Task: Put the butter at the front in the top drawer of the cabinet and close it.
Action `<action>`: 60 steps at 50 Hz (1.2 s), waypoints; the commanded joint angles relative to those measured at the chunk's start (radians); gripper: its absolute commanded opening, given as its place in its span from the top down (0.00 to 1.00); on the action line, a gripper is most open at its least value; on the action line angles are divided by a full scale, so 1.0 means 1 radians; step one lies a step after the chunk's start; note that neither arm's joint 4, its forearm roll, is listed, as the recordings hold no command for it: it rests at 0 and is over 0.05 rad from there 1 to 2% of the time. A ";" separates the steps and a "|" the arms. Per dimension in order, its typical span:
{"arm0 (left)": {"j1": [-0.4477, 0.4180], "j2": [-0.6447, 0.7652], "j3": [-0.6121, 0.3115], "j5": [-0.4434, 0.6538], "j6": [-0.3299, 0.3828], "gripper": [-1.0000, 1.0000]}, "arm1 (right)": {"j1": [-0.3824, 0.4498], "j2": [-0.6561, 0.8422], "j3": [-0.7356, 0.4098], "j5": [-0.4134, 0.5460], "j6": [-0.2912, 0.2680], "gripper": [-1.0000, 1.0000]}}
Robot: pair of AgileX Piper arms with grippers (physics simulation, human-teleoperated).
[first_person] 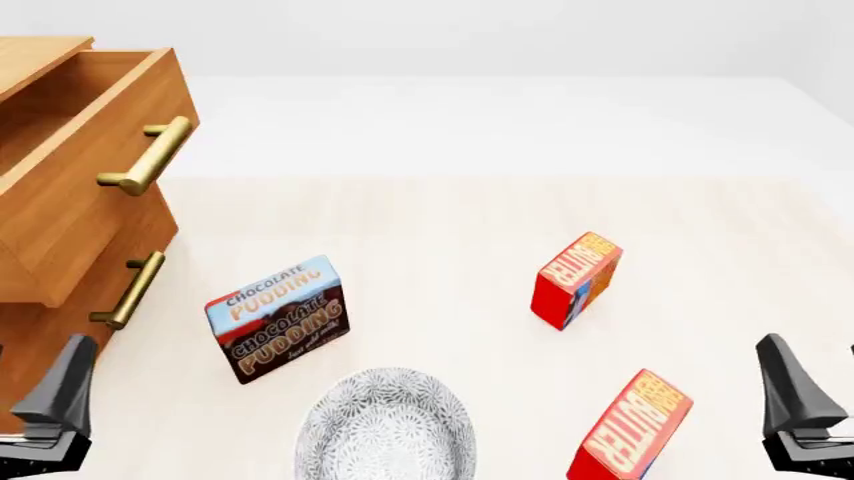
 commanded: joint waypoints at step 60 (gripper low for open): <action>0.029 0.280 -0.705 0.675 0.056 0.00 | 0.001 0.003 -0.002 -0.001 0.000 0.00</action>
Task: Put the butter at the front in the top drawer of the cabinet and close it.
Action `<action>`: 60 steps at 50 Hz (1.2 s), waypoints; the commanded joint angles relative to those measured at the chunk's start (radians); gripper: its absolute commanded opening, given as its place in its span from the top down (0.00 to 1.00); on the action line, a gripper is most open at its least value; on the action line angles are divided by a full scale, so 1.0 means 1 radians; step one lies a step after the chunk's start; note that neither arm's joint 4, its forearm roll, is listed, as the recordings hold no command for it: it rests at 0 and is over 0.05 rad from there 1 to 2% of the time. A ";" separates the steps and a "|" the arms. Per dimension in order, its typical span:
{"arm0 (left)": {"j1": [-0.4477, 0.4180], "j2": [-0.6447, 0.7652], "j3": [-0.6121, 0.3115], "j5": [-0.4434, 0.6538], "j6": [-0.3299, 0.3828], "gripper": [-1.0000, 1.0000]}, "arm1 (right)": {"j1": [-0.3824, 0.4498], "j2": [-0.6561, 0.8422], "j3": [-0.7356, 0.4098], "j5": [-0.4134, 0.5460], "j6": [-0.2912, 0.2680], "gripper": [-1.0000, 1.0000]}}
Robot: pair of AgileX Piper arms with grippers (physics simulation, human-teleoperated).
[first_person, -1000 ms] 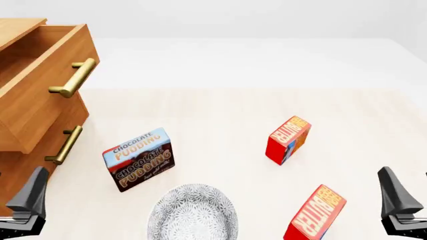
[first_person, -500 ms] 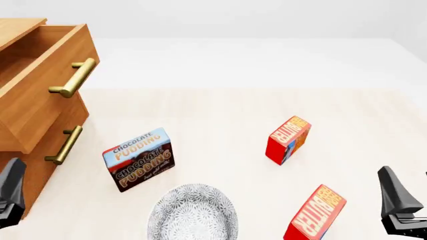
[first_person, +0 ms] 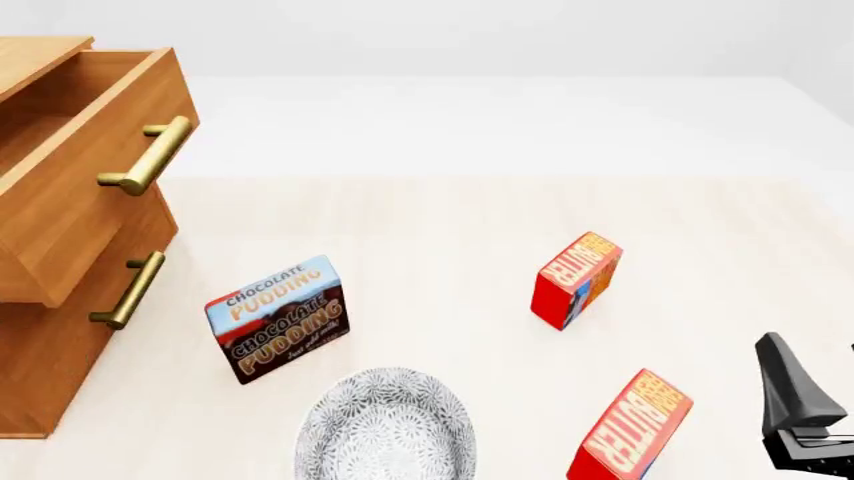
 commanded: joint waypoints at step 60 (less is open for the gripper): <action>0.000 0.750 -0.767 0.545 -0.048 0.00 | 0.000 -0.004 0.001 0.003 0.000 0.00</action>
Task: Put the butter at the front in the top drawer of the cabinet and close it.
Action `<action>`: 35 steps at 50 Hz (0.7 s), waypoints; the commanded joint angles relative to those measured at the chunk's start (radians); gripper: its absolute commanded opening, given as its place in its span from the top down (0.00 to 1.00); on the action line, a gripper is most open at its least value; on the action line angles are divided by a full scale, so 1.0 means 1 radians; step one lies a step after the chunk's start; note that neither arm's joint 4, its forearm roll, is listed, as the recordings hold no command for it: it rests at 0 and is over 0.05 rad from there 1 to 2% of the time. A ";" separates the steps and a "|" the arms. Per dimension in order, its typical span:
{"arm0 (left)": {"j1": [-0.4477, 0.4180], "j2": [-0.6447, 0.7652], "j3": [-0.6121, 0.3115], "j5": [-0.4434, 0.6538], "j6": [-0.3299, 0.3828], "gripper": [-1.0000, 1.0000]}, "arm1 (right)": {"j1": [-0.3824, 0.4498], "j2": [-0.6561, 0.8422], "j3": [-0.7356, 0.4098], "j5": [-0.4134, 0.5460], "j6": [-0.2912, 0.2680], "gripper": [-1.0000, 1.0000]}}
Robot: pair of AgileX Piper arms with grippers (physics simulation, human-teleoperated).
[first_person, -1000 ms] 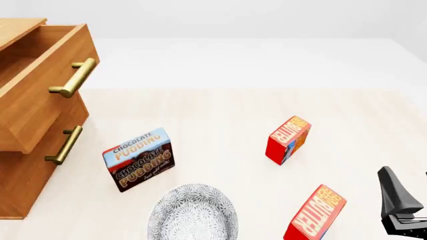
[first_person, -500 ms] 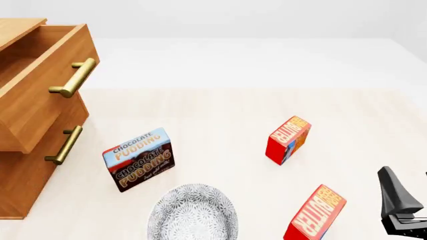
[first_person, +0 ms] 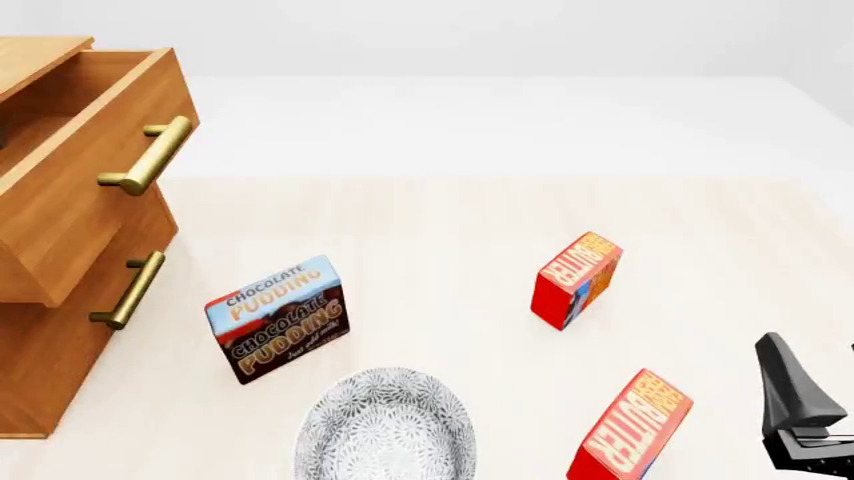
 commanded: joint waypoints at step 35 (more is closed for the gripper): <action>0.058 0.392 -0.238 0.066 -0.040 0.00 | 0.000 -0.004 0.001 0.003 0.000 0.00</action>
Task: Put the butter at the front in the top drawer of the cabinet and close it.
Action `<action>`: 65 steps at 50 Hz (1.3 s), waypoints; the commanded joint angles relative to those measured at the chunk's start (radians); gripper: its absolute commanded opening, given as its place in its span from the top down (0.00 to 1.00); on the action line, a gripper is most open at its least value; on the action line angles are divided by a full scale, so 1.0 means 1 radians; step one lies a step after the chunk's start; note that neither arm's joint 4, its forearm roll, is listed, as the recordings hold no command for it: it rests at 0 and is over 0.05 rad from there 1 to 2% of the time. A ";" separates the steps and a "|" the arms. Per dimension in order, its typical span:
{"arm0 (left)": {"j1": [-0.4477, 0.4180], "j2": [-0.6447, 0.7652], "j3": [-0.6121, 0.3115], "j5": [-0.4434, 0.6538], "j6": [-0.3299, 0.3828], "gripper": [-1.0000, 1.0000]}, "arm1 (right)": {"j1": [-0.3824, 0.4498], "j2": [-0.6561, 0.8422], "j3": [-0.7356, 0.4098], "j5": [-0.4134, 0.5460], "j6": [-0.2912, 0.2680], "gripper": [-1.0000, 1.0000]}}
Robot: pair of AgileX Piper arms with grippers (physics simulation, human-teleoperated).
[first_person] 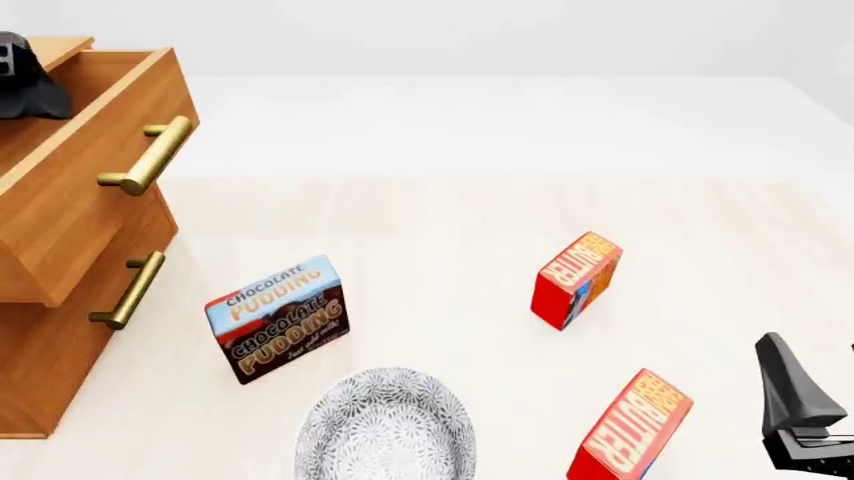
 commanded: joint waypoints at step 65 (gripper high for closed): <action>-0.063 0.096 0.085 -0.003 -0.081 0.00 | 0.000 -0.004 0.001 0.003 0.001 0.00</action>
